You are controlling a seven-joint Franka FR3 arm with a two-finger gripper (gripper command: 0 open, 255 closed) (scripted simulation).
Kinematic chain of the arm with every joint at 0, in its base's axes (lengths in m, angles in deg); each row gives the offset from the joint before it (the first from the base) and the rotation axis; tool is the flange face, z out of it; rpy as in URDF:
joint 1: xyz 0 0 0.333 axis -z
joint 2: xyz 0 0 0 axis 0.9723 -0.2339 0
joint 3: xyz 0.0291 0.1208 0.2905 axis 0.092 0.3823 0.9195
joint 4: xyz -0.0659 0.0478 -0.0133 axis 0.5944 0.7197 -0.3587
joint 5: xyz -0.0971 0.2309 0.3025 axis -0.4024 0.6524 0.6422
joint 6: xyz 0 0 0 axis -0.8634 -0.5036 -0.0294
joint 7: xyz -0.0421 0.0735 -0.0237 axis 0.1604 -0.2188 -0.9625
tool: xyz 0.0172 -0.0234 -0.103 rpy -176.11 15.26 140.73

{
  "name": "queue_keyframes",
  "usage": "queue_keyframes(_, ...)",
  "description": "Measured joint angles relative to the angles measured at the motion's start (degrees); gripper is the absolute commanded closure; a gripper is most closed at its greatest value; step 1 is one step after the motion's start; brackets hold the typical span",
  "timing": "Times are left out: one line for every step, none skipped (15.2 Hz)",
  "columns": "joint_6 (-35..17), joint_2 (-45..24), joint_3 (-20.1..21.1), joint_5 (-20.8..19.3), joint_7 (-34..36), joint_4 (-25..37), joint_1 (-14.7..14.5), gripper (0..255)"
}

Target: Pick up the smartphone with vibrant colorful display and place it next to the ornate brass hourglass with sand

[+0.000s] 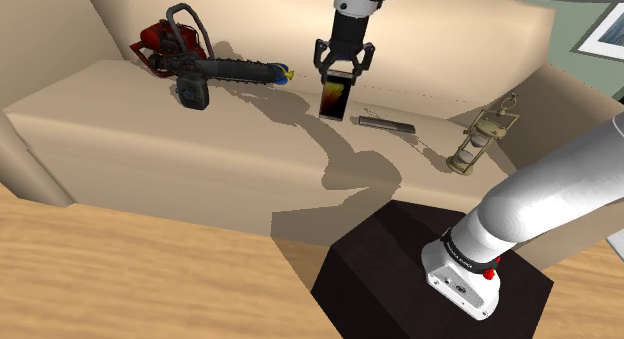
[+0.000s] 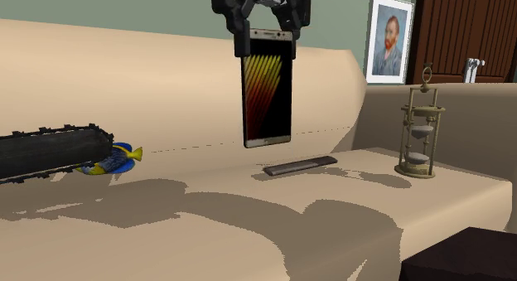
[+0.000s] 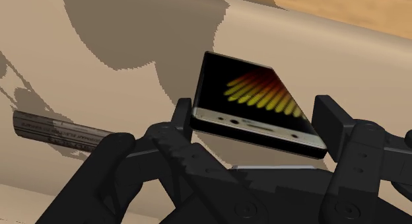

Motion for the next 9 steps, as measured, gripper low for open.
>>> queue_keyframes(0.62, -0.04, -0.01, -0.02, 0.0, 0.66, 0.01, 255)
queue_keyframes(1.25, -0.12, -0.06, -0.07, -0.06, 1.36, 0.06, 255)
queue_keyframes(2.03, -0.36, 0.01, -0.13, 0.1, 2.37, 0.03, 255)
queue_keyframes(2.91, -0.18, -0.06, -0.09, 0.0, 3.07, 0.06, 255)
queue_keyframes(3.59, -0.2, -0.08, -0.1, 0.01, 3.78, 0.08, 255)
queue_keyframes(4.24, -0.27, -0.09, -0.13, 0.01, 4.5, 0.09, 255)
queue_keyframes(5.05, -0.19, -0.15, -0.12, -0.07, 5.22, 0.12, 255)
queue_keyframes(5.82, -0.11, -0.16, -0.09, -0.05, 5.91, 0.11, 255)
queue_keyframes(6.66, -0.38, -0.16, -0.19, -0.03, 7.02, 0.15, 255)
